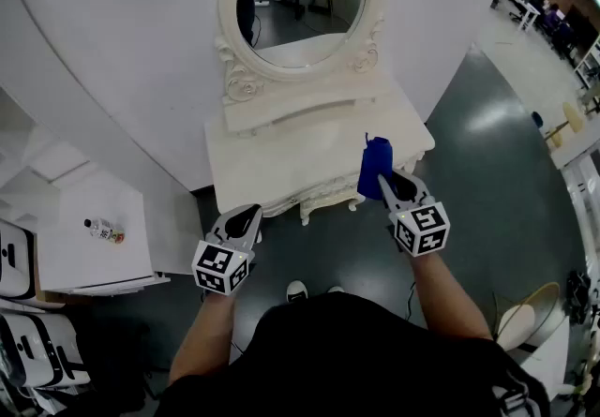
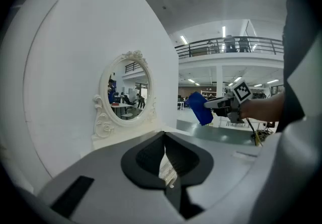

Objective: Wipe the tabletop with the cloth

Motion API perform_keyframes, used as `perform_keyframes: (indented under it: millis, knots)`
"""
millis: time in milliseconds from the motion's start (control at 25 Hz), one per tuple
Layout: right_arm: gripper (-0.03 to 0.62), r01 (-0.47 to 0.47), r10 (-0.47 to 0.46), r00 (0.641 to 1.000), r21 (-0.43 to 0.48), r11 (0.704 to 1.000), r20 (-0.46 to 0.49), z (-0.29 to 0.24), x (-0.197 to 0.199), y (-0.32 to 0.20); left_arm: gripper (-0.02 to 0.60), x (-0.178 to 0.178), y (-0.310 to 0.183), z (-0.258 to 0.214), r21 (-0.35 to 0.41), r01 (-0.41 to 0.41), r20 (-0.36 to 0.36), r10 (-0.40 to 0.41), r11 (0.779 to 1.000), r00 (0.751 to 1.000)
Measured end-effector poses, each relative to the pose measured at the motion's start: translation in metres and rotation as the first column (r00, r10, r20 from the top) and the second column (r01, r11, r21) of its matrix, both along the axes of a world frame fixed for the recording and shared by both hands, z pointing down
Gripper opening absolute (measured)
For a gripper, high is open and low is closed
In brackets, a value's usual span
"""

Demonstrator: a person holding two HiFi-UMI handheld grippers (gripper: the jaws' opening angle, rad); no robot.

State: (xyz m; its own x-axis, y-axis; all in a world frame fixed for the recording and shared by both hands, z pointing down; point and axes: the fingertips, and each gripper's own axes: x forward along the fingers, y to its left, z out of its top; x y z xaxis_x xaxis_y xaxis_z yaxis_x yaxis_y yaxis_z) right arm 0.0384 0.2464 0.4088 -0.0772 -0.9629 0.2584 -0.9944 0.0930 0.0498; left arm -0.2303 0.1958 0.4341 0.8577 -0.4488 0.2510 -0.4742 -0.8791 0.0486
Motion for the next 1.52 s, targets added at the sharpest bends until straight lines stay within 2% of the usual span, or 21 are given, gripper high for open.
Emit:
perform_keyframes:
  millis: [320,560,760,1000,1240,1520]
  knots:
    - [0.049,-0.036,0.036,0.999,-0.018,0.999,-0.005,0.0,-0.023,0.0,0.011,-0.02,-0.015,-0.017,0.023,-0.029,-0.025,0.029,0.999,0.999]
    - [0.049,-0.09,0.09,0.996,0.003,0.996,0.023,-0.006,-0.032,-0.013,0.011,-0.035,-0.03,-0.023,0.036,-0.045,-0.04,0.046,0.998,0.998]
    - [0.049,-0.064,0.064,0.998,0.0,0.998,0.01,-0.004,-0.048,-0.029,0.011,-0.053,-0.042,-0.018,0.023,-0.021,-0.044,0.022,1.0,0.999]
    - [0.049,-0.041,0.041,0.999,0.009,0.999,0.002,-0.006,-0.048,-0.054,0.011,-0.058,-0.06,-0.018,0.028,0.008,-0.045,-0.007,1.0,0.999]
    - [0.049,0.008,-0.008,1.0,0.001,1.0,0.007,0.003,-0.036,-0.093,0.011,-0.044,-0.086,-0.018,0.034,0.042,-0.028,-0.041,0.999,0.999]
    - [0.049,0.08,-0.08,0.997,-0.008,0.997,0.021,0.01,0.016,-0.162,0.011,0.01,-0.13,-0.016,0.03,0.1,-0.008,-0.099,0.995,0.995]
